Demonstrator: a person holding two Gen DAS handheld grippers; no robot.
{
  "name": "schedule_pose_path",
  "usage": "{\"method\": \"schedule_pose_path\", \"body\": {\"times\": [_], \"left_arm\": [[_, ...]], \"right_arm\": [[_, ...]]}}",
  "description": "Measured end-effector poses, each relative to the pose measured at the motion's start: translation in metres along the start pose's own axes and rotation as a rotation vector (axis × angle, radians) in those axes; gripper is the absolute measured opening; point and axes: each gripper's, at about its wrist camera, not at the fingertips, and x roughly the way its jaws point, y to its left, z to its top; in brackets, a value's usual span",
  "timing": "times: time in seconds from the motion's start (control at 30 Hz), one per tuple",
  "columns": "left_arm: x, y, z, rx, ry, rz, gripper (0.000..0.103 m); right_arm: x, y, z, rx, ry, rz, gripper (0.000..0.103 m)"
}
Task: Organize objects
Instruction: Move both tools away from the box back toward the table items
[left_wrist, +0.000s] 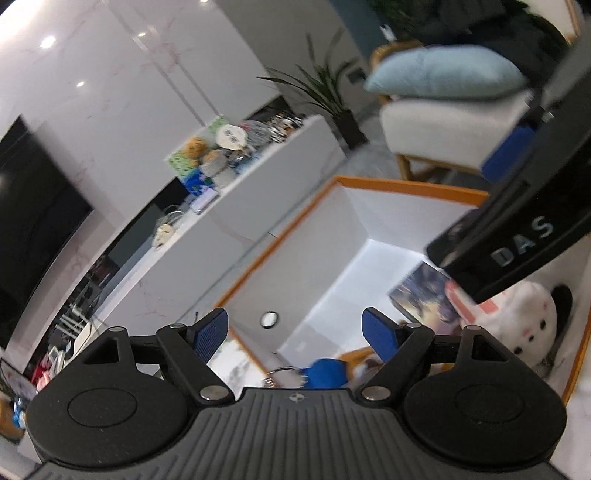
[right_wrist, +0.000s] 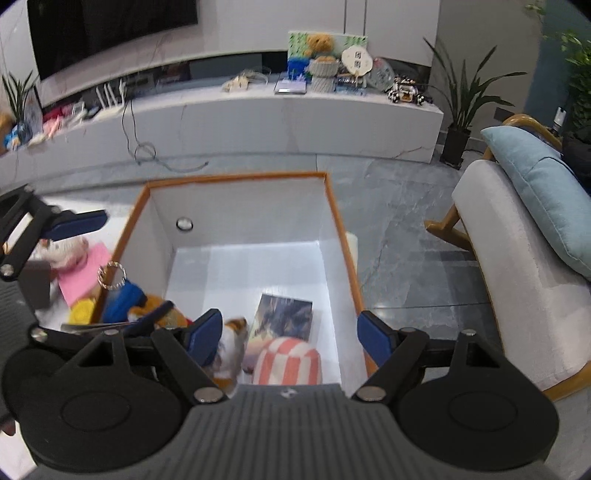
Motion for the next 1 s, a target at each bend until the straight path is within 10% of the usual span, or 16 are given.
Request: {"method": "schedule_pose_path", "body": {"times": [1.0], "left_arm": [[-0.033, 0.106, -0.104, -0.281, 0.083, 0.101, 0.094]], "right_arm": [[-0.012, 0.083, -0.01, -0.17, -0.011, 0.179, 0.074]]}}
